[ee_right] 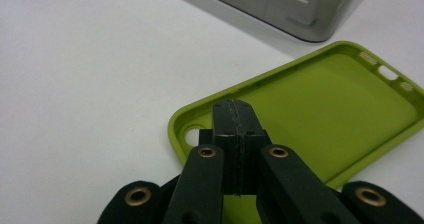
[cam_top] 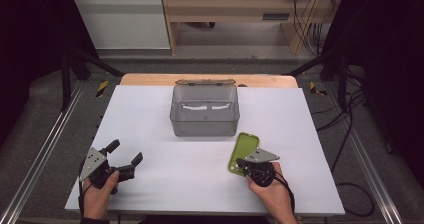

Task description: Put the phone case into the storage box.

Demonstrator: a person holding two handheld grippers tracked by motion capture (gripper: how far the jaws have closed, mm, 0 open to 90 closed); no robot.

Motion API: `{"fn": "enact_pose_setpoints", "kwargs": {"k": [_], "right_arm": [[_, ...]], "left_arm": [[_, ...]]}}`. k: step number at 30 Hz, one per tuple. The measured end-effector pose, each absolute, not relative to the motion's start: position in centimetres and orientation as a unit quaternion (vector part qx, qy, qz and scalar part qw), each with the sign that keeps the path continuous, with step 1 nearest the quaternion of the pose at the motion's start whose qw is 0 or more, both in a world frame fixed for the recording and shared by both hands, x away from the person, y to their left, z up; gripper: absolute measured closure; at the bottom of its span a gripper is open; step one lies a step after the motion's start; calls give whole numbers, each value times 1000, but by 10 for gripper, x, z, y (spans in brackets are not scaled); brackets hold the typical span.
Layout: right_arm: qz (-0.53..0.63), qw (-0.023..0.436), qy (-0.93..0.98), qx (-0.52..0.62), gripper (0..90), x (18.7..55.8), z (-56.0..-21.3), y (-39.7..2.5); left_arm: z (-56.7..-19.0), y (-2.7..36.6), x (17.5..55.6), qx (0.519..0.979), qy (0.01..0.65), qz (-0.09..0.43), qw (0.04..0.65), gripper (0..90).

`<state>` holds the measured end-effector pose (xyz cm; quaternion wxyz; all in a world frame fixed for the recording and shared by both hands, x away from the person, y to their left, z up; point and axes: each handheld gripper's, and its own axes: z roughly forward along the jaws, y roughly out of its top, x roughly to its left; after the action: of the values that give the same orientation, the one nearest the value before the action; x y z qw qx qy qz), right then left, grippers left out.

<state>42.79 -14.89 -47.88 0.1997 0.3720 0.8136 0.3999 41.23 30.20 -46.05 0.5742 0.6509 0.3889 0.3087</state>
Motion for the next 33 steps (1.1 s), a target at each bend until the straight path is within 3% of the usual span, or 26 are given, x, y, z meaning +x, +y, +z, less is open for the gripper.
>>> {"fn": "enact_pose_setpoints", "kwargs": {"k": [25,33], "right_arm": [[402,153,829,358,900,433,-488,-118],[414,121,841,328,900,422,-489,-56]], "left_arm": [[-463,293,411,665,381,297,570,22],[-462,290,411,669,376,296,568,22]]}}
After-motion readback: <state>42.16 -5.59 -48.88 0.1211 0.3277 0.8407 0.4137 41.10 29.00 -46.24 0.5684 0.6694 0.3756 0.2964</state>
